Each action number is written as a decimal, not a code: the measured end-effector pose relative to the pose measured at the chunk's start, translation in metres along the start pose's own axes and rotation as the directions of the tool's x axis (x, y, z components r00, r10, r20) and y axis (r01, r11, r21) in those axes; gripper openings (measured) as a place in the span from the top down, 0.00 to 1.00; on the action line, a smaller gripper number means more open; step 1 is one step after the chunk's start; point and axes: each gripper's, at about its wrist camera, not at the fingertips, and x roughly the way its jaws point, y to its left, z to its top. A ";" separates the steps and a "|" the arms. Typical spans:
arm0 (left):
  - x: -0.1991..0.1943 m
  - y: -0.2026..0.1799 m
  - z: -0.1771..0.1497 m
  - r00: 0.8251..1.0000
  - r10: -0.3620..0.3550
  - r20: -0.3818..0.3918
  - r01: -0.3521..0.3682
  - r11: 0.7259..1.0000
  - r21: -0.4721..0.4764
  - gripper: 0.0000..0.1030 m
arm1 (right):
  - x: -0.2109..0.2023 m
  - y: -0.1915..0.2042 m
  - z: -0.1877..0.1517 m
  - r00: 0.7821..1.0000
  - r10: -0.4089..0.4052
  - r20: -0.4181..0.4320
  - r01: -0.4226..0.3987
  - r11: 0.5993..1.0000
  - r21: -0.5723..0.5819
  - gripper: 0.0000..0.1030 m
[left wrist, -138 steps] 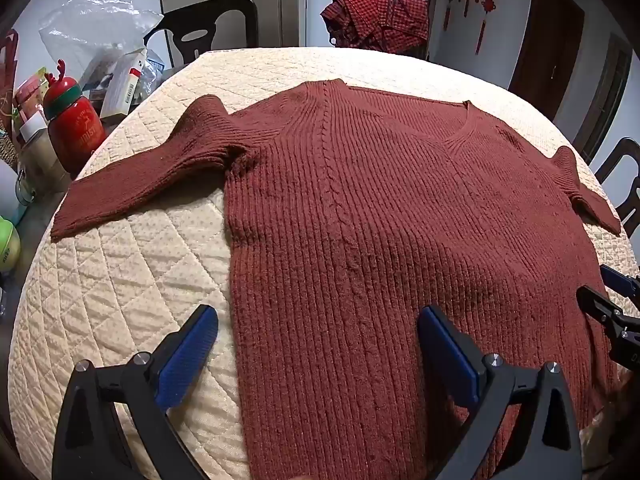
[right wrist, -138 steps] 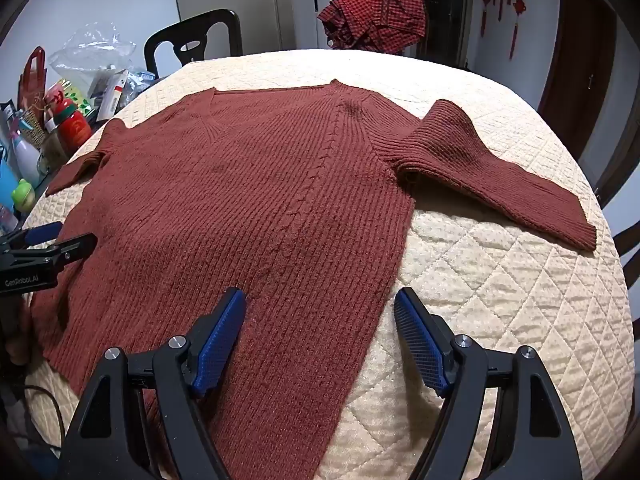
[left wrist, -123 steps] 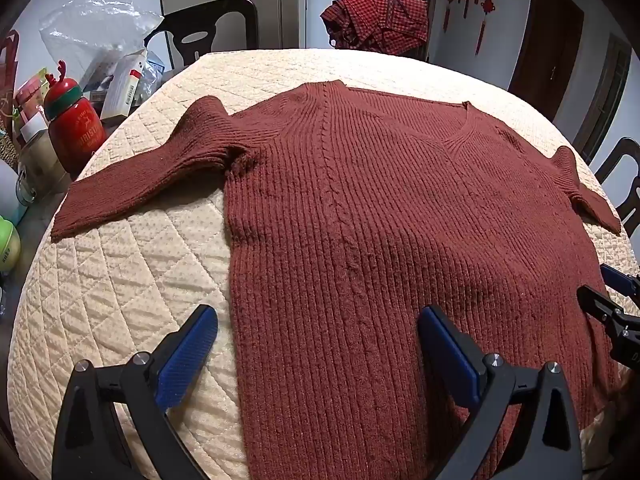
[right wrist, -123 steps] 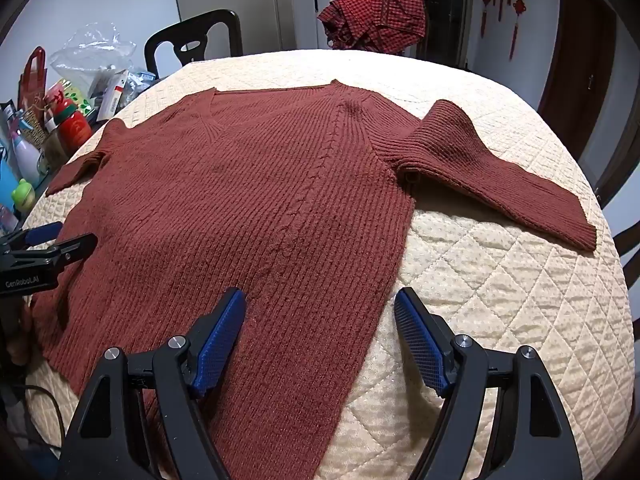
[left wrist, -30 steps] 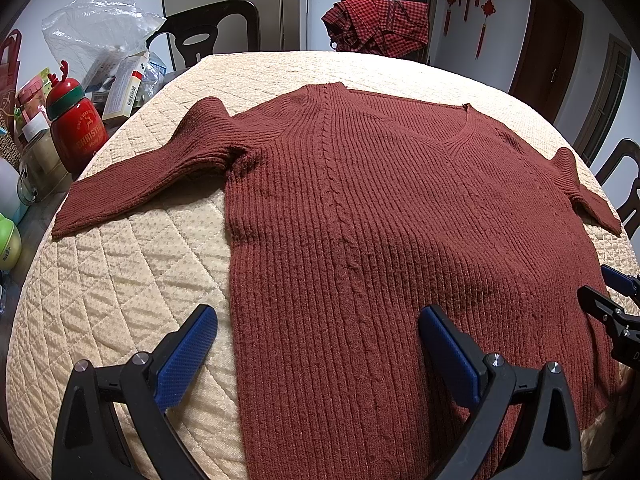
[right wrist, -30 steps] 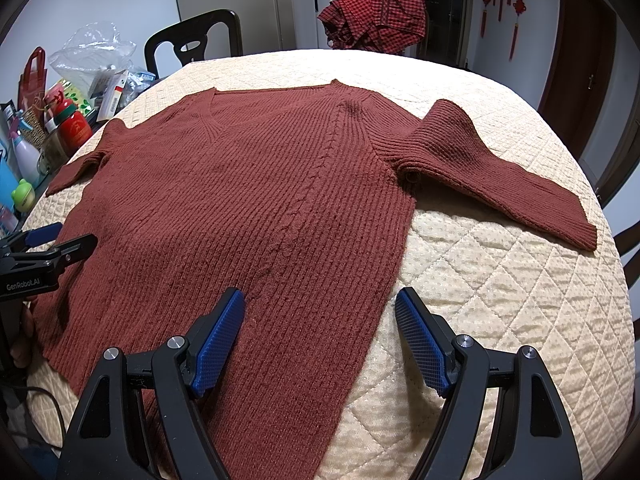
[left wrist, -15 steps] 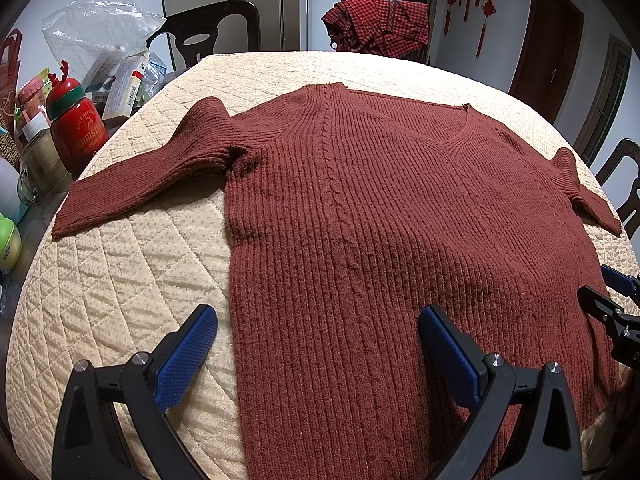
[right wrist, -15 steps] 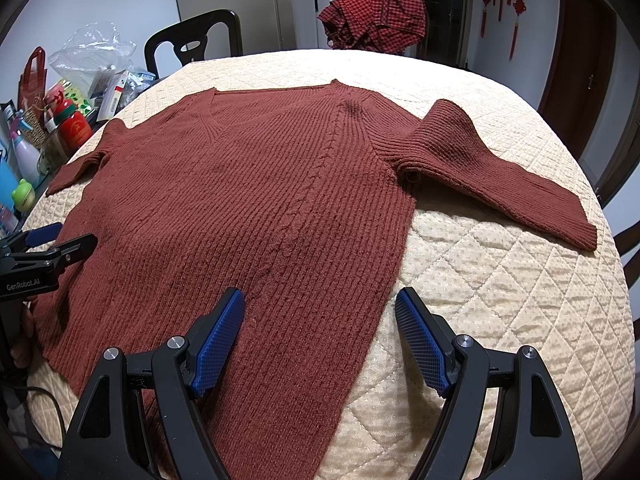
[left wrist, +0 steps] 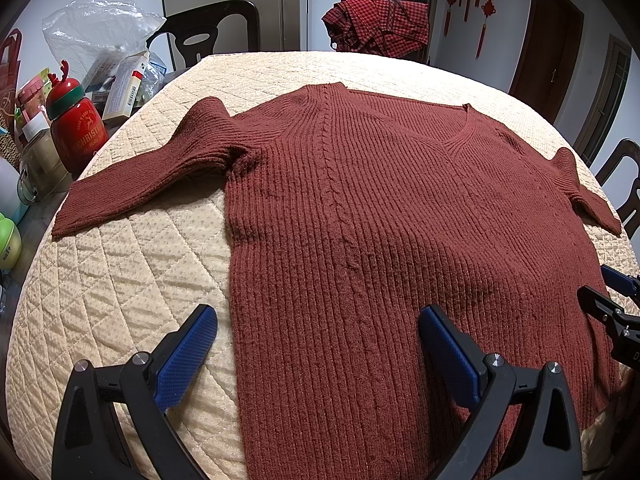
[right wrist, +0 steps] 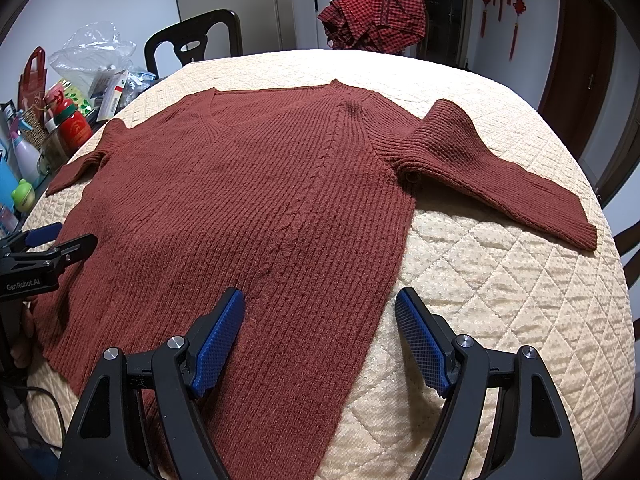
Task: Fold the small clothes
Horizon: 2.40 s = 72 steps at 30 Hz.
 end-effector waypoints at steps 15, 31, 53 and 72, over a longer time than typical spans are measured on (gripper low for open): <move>0.000 0.000 0.000 1.000 0.000 0.000 0.000 1.000 0.000 0.01 | 0.000 0.000 0.000 1.000 0.000 0.000 0.000 1.000 0.000 0.24; 0.000 0.000 0.000 1.000 0.000 0.000 0.000 1.000 0.000 0.01 | 0.000 0.000 0.000 1.000 0.000 0.000 0.000 1.000 0.000 0.24; 0.001 0.001 0.000 1.000 -0.004 -0.002 0.004 1.000 0.005 0.01 | 0.001 0.001 0.000 1.000 -0.002 -0.001 0.002 1.000 -0.002 0.24; -0.003 0.022 0.008 1.000 0.003 0.023 -0.002 0.999 -0.035 0.01 | -0.001 0.000 0.009 1.000 0.025 -0.018 -0.025 1.000 0.012 0.24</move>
